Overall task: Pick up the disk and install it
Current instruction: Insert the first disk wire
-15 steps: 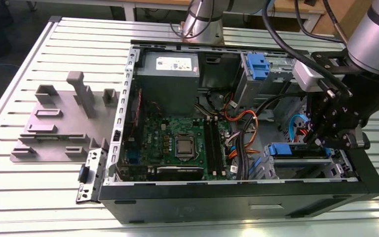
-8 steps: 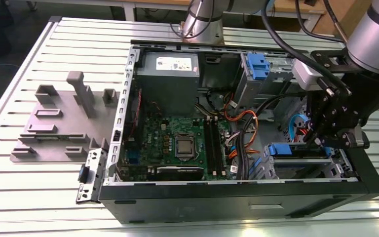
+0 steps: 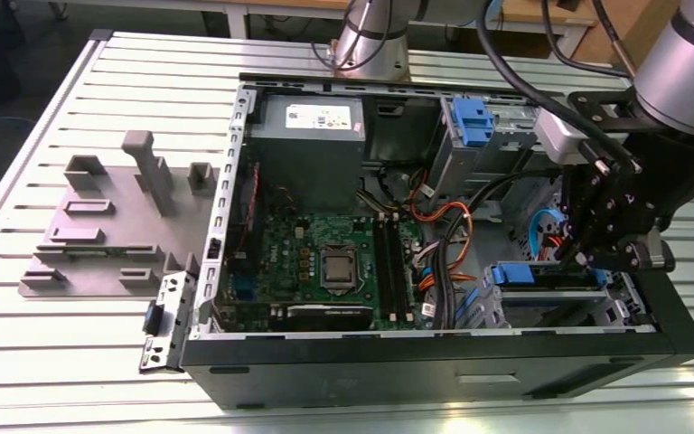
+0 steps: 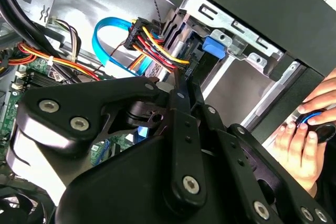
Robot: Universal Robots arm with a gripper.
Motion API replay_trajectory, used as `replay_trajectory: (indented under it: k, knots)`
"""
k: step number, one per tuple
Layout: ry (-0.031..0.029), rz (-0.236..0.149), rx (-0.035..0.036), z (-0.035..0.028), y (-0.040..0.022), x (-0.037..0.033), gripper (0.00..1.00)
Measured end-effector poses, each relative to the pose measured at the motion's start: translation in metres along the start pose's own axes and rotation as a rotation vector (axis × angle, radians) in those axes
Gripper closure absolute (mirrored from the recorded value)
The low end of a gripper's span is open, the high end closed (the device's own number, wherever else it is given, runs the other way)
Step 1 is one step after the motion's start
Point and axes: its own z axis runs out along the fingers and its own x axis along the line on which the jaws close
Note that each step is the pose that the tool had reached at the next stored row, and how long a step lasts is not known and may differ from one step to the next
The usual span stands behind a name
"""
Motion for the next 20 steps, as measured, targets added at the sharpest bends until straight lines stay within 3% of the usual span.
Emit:
replay_trajectory:
  k: [20]
  knots:
    - [-0.0002,0.000,0.0000,0.0060,0.0005,-0.0004,0.84]
